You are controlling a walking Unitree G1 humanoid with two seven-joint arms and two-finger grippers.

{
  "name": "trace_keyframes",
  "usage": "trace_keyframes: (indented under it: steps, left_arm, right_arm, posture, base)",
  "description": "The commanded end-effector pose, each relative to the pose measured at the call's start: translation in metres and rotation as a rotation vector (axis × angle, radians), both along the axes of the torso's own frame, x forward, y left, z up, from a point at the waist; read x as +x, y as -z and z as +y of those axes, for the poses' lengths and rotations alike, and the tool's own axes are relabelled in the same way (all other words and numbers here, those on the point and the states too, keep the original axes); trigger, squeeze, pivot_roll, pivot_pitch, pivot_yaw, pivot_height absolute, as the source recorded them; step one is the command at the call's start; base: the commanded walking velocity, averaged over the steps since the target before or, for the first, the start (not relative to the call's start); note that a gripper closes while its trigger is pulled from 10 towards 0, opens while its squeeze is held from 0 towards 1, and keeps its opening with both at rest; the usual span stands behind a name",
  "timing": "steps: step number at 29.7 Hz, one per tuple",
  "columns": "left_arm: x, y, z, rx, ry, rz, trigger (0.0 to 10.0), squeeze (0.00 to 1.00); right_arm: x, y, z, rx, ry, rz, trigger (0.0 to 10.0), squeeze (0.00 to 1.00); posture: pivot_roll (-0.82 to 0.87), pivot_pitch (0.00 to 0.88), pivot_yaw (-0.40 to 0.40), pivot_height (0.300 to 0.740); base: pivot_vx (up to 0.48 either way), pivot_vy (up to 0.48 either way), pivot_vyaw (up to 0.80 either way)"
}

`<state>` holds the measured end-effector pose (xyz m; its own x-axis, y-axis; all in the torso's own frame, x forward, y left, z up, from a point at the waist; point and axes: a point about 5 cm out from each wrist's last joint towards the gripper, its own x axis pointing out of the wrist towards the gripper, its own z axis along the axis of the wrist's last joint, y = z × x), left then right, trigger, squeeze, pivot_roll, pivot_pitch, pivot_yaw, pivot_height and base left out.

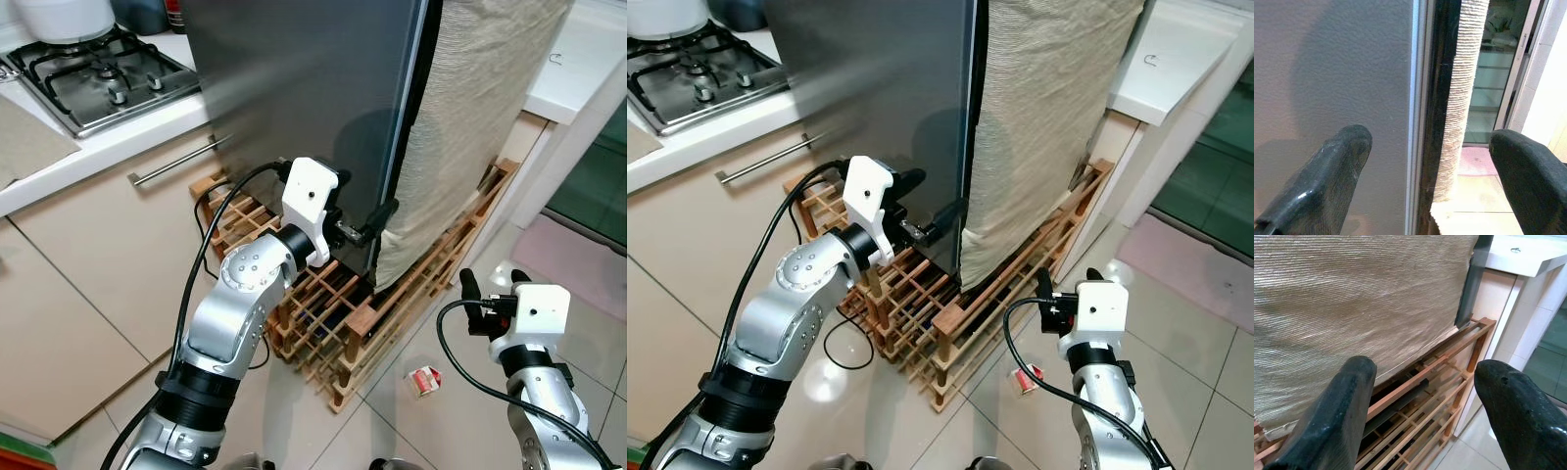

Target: Restocking fridge

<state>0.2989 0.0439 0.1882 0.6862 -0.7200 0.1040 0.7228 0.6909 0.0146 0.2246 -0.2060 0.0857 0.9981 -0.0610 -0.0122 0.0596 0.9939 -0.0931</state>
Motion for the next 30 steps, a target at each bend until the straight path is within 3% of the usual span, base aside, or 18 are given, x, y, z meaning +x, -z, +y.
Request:
trace_keyframes:
  steps: [1, 5, 15, 30]
  left_arm:
    - [-0.003, -0.003, -0.005, 0.005, 0.028, -0.004, 10.0, 0.00]
    - [0.002, -0.007, -0.006, -0.008, 0.040, 0.004, 10.0, 0.00]
    - [-0.004, -0.018, -0.018, -0.042, 0.103, -0.001, 10.0, 0.00]
    - [-0.003, -0.031, -0.028, -0.082, 0.138, -0.005, 10.0, 0.00]
  right_arm:
    - [0.000, -0.001, -0.002, -0.001, 0.006, -0.011, 10.0, 0.03]
    - [0.000, -0.006, -0.001, 0.025, -0.004, -0.026, 10.0, 0.03]
    - [-0.002, -0.015, 0.010, 0.048, -0.081, -0.046, 10.0, 0.03]
    - [-0.002, -0.013, 0.016, 0.057, -0.129, -0.021, 10.0, 0.03]
  posture:
    - [0.01, 0.051, 0.005, 0.740]
    - [0.00, 0.066, 0.008, 0.740]
    - [-0.01, 0.076, 0.012, 0.740]
    - [-0.02, 0.069, 0.018, 0.740]
  base:
    - [0.000, 0.000, 0.00]
    - [0.000, 0.000, 0.00]
    - [0.000, 0.000, 0.00]
    - [0.000, 0.000, 0.00]
